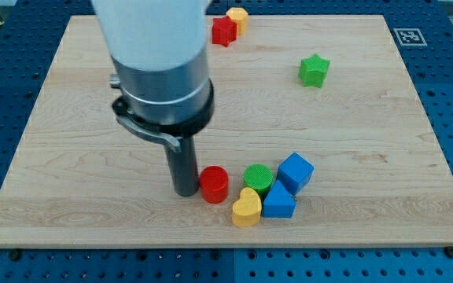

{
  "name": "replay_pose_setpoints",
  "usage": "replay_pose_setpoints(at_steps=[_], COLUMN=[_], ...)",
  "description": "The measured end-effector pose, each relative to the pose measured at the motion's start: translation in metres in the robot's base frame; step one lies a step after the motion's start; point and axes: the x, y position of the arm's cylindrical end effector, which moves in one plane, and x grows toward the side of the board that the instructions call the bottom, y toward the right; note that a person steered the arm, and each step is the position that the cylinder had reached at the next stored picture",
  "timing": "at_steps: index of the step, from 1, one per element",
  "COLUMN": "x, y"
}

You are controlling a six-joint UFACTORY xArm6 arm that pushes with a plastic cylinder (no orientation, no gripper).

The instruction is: Push green star into the group of blocks

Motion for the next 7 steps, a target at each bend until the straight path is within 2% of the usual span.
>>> replay_pose_setpoints(at_steps=[1,3,4,6,7], x=[0.004,-0.010,-0.076,-0.207,-0.232], y=[0.017,-0.010,-0.015,0.018,0.075])
